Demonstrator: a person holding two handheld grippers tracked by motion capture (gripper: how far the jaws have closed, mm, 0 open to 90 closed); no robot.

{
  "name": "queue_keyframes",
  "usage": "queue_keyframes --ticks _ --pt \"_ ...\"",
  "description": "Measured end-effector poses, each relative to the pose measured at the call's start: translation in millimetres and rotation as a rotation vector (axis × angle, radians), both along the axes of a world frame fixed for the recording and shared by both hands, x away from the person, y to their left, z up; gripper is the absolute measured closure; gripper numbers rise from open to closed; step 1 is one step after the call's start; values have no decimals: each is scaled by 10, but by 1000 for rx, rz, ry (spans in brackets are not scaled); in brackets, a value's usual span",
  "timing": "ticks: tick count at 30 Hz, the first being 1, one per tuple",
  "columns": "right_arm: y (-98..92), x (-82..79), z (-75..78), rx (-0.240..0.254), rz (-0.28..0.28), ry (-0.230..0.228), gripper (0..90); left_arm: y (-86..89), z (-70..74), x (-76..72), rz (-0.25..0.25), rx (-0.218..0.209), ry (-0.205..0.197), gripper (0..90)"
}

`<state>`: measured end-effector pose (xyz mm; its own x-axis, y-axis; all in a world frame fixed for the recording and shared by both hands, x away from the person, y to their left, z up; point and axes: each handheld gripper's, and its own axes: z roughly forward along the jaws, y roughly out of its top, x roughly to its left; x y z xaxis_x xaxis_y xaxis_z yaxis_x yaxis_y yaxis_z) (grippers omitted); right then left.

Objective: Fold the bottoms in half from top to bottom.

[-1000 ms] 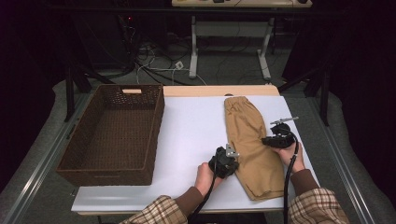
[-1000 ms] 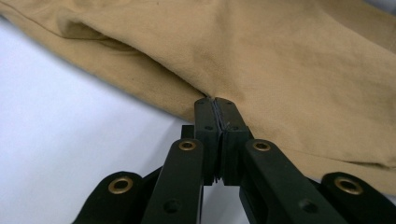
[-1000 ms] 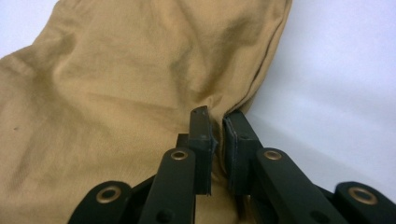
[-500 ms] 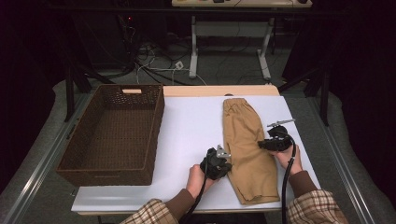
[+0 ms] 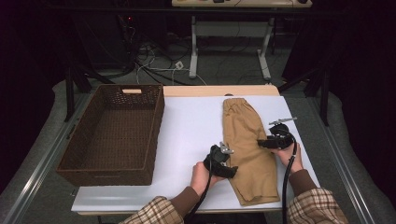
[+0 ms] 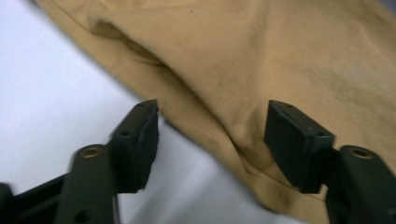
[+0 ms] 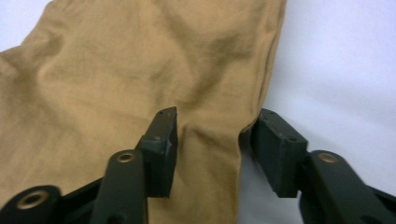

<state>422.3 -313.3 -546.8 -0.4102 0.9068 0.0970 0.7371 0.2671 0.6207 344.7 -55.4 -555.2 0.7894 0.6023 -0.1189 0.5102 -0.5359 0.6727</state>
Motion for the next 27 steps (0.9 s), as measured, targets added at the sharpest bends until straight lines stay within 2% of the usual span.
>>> queue_keyframes --ticks 3,6,9,12,17,27 --pt "23 -8 -4 -3 0 -4 630 -32 -9 -12 -12 4 -26 582" --pt "54 -18 -11 -10 7 -12 712 -22 -13 13 -32 -3 -24 746" --pt "70 -26 -19 -2 7 -15 770 -8 -16 18 -47 -18 -13 825" --pt "72 -27 -26 19 1 -11 803 18 -17 16 -50 -27 -11 851" --pt "115 -37 -25 27 8 -10 814 101 -12 22 -48 -42 4 856" --pt "319 -61 -30 36 44 -10 806 379 9 -10 -38 -44 21 854"
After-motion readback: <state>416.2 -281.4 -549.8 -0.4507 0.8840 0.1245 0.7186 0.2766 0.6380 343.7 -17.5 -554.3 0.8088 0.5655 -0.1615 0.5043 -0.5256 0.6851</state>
